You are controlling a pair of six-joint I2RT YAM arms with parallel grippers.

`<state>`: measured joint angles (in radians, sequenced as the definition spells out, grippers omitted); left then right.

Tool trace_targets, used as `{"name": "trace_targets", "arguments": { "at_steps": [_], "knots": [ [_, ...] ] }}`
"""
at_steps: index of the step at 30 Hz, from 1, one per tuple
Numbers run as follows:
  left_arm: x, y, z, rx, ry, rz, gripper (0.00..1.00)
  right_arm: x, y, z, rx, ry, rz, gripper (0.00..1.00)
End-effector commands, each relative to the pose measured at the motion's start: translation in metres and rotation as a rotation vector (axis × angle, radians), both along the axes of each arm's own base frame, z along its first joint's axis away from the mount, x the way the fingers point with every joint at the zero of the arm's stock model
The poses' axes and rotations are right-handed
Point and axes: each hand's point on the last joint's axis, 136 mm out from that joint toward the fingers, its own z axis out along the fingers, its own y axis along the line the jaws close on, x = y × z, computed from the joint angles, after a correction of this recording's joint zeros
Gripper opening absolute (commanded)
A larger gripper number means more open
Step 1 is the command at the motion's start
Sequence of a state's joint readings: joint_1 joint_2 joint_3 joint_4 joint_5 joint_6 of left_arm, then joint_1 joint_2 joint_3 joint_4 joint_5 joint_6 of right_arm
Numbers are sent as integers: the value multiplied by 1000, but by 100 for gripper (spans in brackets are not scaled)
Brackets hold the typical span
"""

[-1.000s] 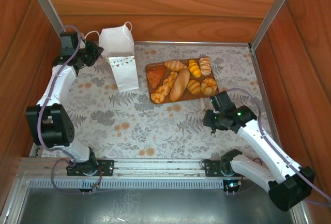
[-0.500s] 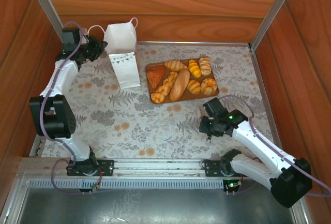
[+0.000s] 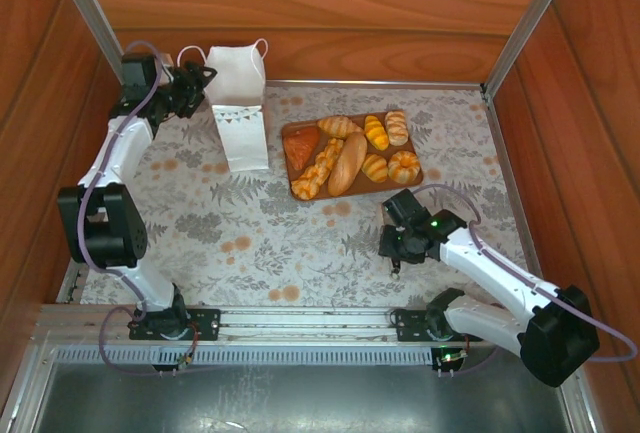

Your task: Take the fake bread out of the paper bag

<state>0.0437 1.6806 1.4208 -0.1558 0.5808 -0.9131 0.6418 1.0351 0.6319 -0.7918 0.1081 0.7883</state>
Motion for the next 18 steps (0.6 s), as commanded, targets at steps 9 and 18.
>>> {"name": "trace_targets", "arguments": {
  "at_steps": [9,18],
  "knots": [
    [-48,-10,31,3,-80,-5,93,-3,-4,-7,-18,7,-26,48],
    [-96,-6,41,19,-120,38,97,-6,-4,-12,-21,6,-7,48]
  ]
}}
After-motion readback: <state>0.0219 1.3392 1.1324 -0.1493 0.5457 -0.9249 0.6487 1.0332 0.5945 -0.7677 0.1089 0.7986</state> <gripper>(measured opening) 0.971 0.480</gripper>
